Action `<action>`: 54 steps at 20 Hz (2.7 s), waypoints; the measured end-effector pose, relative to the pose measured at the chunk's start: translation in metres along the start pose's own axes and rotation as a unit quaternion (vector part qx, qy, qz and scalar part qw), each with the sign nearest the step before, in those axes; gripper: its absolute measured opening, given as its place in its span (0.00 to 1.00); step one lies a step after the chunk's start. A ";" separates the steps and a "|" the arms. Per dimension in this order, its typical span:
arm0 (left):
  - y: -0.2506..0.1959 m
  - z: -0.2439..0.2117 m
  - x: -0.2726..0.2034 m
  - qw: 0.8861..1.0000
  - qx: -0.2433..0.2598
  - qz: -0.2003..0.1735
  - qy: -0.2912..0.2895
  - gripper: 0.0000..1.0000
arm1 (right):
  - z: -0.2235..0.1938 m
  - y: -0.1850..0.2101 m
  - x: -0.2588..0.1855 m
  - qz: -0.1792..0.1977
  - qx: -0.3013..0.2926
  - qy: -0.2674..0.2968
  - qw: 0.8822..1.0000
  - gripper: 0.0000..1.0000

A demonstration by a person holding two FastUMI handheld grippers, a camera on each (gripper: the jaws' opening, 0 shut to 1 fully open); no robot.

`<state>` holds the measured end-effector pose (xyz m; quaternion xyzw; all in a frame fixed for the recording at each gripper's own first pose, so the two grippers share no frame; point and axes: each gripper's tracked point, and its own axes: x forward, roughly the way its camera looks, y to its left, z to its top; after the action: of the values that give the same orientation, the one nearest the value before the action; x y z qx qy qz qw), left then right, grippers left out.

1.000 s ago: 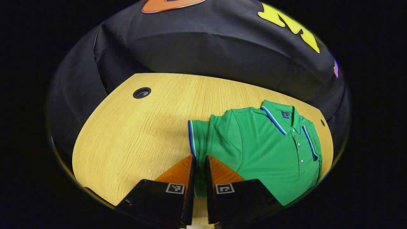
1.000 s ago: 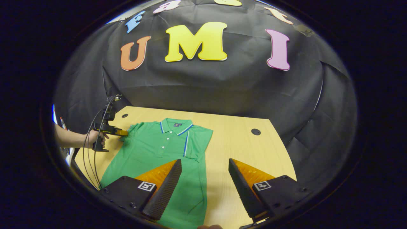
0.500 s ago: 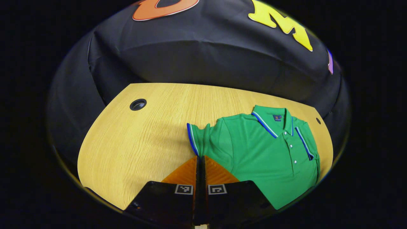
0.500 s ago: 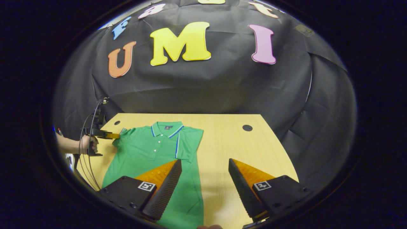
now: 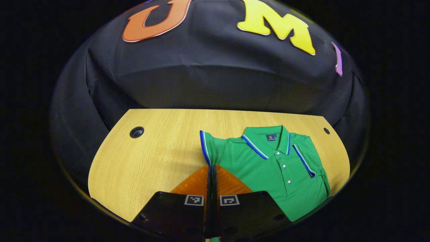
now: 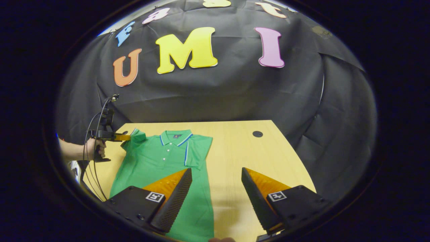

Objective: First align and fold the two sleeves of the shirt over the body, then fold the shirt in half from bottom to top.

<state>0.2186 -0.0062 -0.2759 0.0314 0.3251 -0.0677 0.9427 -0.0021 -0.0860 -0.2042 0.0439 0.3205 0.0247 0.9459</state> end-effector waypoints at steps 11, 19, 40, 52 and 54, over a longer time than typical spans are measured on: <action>-0.075 -0.011 -0.026 0.997 -0.008 -0.075 0.000 0.48 | -0.020 -0.007 -0.012 -0.014 0.028 0.013 0.999 0.98; -0.022 -0.042 -0.112 0.999 -0.015 -0.032 -0.018 0.91 | -0.014 0.024 -0.020 0.017 -0.027 0.003 0.999 0.94; -0.032 -0.322 -0.275 0.975 0.055 -0.085 0.200 0.95 | -0.235 0.020 -0.092 0.099 -0.186 0.245 0.946 0.94; -0.031 -0.340 -0.263 0.969 0.086 -0.068 0.223 0.95 | -0.267 0.020 -0.074 0.096 -0.167 0.281 0.940 0.94; -0.030 -0.340 -0.261 0.969 0.084 -0.066 0.224 0.96 | -0.266 0.021 -0.073 0.103 -0.173 0.278 0.939 0.72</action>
<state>-0.1964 0.0272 -0.3822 0.1028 0.5222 -0.1484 0.8335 -0.2222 -0.0526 -0.3682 -0.0961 0.5555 0.1881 0.8042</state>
